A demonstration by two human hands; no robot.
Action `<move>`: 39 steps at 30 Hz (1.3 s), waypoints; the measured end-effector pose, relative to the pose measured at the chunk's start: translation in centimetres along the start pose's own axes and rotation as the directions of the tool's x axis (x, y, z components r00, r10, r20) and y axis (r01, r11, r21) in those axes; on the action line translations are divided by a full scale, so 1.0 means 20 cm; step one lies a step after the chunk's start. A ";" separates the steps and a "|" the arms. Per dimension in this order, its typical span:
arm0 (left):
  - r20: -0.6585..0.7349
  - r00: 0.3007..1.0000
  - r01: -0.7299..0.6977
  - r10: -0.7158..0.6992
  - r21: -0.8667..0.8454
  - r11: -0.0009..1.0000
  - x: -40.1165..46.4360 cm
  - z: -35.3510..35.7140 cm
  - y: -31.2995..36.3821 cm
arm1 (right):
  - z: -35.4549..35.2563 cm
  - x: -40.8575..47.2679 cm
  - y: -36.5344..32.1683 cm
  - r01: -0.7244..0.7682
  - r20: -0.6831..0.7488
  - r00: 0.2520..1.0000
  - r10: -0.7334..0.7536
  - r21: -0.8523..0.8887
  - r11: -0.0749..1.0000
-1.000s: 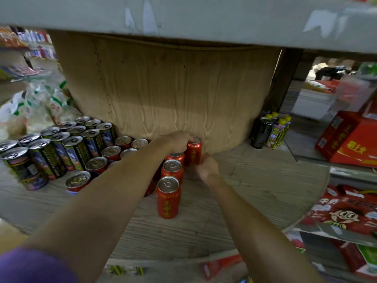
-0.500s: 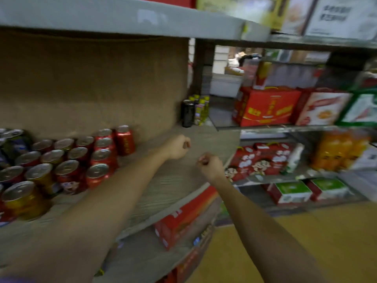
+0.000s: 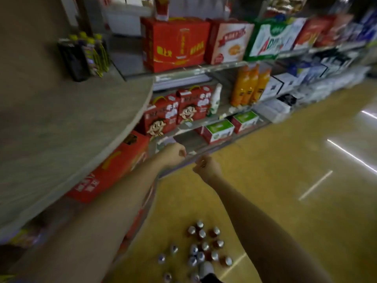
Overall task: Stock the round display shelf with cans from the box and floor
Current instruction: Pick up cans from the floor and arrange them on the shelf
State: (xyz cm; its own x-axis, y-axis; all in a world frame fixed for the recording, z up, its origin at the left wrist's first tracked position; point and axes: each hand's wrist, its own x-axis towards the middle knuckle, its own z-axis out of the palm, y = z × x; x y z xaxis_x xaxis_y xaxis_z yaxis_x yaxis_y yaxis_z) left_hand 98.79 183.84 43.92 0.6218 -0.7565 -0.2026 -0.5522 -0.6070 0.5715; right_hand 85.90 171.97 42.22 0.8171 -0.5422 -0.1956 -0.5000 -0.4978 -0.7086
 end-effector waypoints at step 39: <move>0.246 0.537 0.781 -0.807 -0.507 0.366 0.52 3.56 -1.39 | 2.09 0.92 3.04 -0.012 0.515 0.838 0.180 -0.313 0.950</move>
State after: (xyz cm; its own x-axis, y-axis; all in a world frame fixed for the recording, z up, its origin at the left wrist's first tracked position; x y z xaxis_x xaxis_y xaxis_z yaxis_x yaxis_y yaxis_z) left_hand 81.06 175.49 -30.68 0.6432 0.0235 -0.7653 0.5650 -0.6891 0.4538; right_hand 82.44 160.04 -32.84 0.7424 -0.1956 -0.6407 -0.5745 -0.6778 -0.4588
